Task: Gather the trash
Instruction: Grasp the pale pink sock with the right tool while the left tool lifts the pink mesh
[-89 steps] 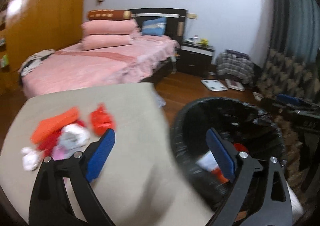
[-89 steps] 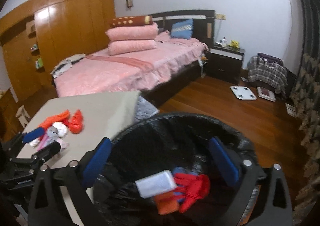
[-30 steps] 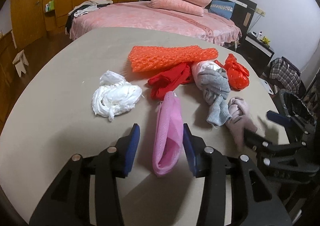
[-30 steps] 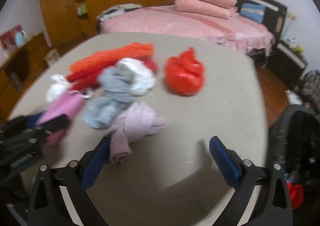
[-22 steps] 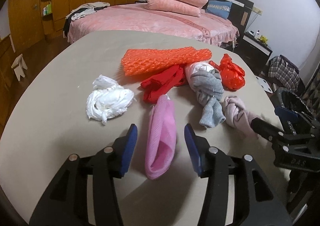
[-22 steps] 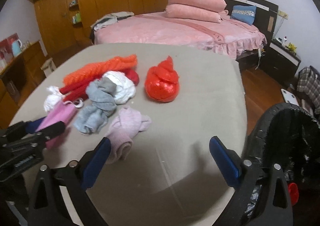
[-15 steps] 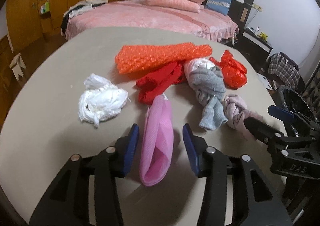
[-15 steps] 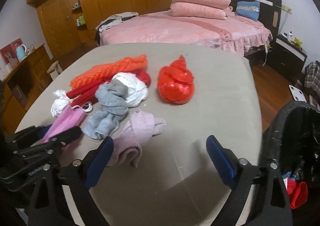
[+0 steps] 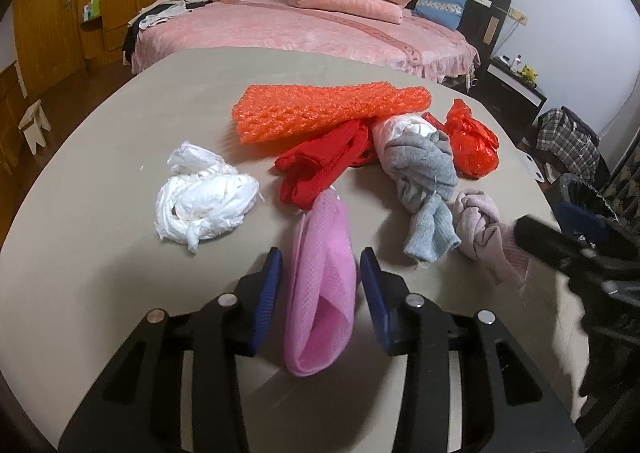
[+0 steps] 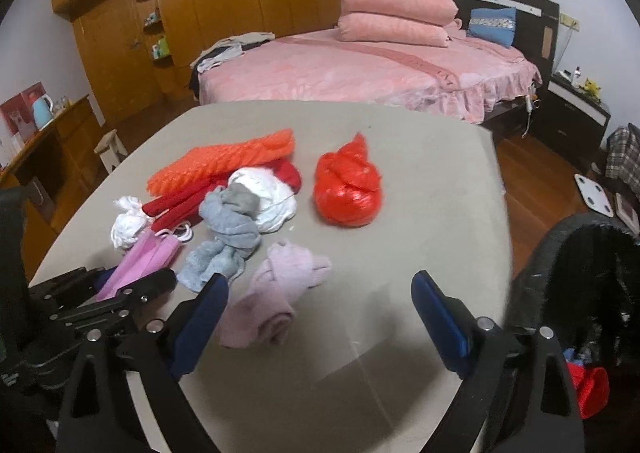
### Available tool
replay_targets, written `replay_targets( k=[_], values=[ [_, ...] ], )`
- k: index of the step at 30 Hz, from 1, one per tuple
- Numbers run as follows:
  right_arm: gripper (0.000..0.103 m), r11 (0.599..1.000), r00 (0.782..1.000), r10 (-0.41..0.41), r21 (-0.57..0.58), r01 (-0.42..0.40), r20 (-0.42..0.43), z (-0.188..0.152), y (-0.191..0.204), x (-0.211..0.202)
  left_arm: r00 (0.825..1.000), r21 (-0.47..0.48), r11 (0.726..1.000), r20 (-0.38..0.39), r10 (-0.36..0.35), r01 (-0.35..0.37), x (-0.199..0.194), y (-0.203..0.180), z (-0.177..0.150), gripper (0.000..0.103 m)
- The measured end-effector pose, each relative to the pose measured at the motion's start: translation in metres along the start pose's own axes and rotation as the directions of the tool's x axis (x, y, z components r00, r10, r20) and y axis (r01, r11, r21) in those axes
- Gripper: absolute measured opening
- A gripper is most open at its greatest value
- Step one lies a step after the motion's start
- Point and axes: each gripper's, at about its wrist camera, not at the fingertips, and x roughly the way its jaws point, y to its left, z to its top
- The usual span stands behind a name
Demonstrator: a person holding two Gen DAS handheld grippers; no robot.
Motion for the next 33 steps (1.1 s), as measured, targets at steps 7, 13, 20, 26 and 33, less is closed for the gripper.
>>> replay_targets(
  k=[7, 13, 20, 26, 33],
  values=[
    [0.076, 1.0, 0.996, 0.001, 0.002, 0.0, -0.089, -0.009, 0.004, 0.032, 1.0, -0.04, 0.999, 0.0, -0.011, 0.011, 0.001, 0.008, -0.001, 0.03],
    [0.028, 0.999, 0.996, 0.019, -0.05, -0.023, -0.084, -0.013, 0.013, 0.031, 1.0, -0.02, 1.0, -0.005, -0.019, 0.019, 0.002, 0.005, -0.001, 0.014],
    [0.027, 0.999, 0.997, 0.039, -0.004, -0.039, -0.073, -0.021, 0.003, 0.018, 0.999, 0.048, 0.998, 0.034, -0.03, 0.028, -0.008, -0.011, -0.002, 0.009],
    [0.027, 0.999, 0.997, 0.049, 0.019, -0.048, -0.053, -0.027, -0.008, -0.006, 0.996, 0.066, 0.996, 0.064, -0.065, 0.061, -0.031, -0.03, -0.01, 0.009],
    [0.027, 0.998, 0.999, 0.043, 0.047, -0.044, 0.018, -0.011, -0.022, -0.039, 0.99, 0.081, 0.993, 0.111, -0.089, 0.08, -0.056, -0.049, 0.001, 0.009]
  ],
)
